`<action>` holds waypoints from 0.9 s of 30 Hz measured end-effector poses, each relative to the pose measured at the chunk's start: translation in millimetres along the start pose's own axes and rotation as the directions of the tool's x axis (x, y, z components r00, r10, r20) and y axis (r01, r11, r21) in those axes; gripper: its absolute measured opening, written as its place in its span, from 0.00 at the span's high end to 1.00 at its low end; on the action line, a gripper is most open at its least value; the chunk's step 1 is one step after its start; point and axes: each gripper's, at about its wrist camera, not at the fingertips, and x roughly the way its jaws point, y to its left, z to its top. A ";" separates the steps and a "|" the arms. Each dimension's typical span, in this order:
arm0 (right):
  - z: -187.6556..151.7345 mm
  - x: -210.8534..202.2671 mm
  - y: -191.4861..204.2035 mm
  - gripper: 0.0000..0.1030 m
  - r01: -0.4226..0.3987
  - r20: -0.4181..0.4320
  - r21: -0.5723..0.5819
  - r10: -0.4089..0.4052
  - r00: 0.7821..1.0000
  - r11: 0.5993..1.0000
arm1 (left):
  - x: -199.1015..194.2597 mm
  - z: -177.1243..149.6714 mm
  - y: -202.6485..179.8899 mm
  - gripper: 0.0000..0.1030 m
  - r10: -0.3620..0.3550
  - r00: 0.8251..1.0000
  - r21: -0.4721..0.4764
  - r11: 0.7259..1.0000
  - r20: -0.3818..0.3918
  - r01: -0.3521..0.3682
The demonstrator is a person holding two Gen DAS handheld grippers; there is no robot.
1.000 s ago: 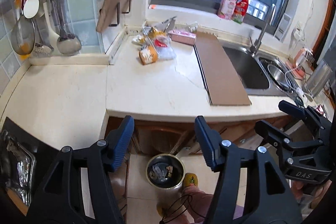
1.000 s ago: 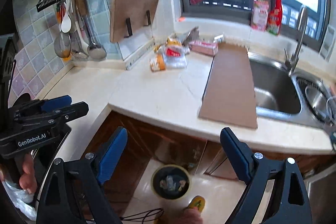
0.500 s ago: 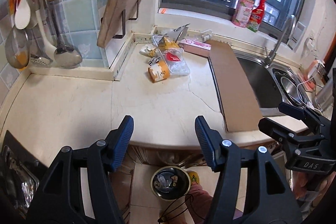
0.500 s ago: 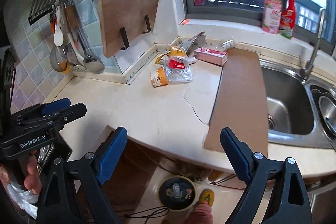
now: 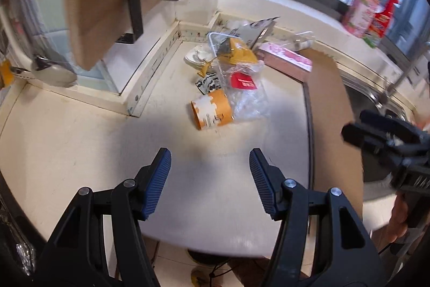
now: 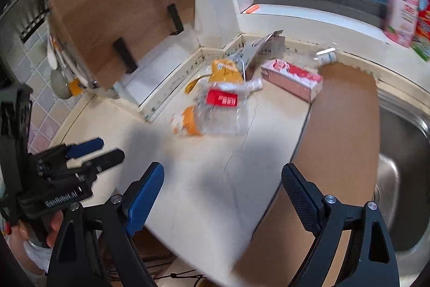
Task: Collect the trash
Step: 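Grasp the orange-white cake cup with the left tool while the right grasps the yellow cracker packet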
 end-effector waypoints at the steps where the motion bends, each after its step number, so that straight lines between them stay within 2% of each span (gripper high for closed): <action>1: 14.1 10.7 -7.4 0.12 -0.012 -0.006 -0.002 0.012 1.000 1.000 | 10.5 5.8 -1.0 0.44 0.009 1.000 -0.011 1.000 -0.008 -0.009; 5: 69.9 52.6 -30.9 0.12 -0.048 -0.015 -0.026 0.048 0.999 0.998 | 60.2 28.7 -4.2 0.44 0.051 0.997 -0.063 0.996 -0.055 -0.055; 8: 105.9 87.8 -42.2 0.14 -0.075 -0.024 -0.039 0.074 0.997 0.996 | 90.0 37.9 -4.7 0.44 0.057 0.995 -0.101 0.993 -0.085 -0.066; 14: 156.1 163.8 -43.3 0.21 -0.146 -0.073 -0.034 0.143 0.987 0.989 | 135.7 46.3 2.9 0.44 0.056 0.988 -0.172 0.982 -0.144 -0.081; 20: 173.6 222.9 -28.5 0.23 -0.165 -0.128 -0.066 0.155 0.980 0.984 | 142.3 47.6 10.2 0.44 0.023 0.991 -0.212 0.976 -0.134 -0.051; 22: 174.3 238.7 -26.2 0.33 -0.177 -0.152 -0.069 0.165 0.975 0.982 | 142.5 47.5 12.2 0.44 0.014 0.991 -0.220 0.975 -0.134 -0.044; 23: 174.0 245.6 -25.6 0.42 -0.186 -0.166 -0.069 0.173 0.971 0.980 | 142.3 47.5 13.1 0.44 0.008 0.991 -0.227 0.973 -0.134 -0.039; 27: 163.4 255.0 -24.1 0.47 -0.184 -0.172 -0.103 0.165 0.971 0.978 | 137.5 47.1 16.3 0.44 -0.023 0.990 -0.257 0.966 -0.137 -0.013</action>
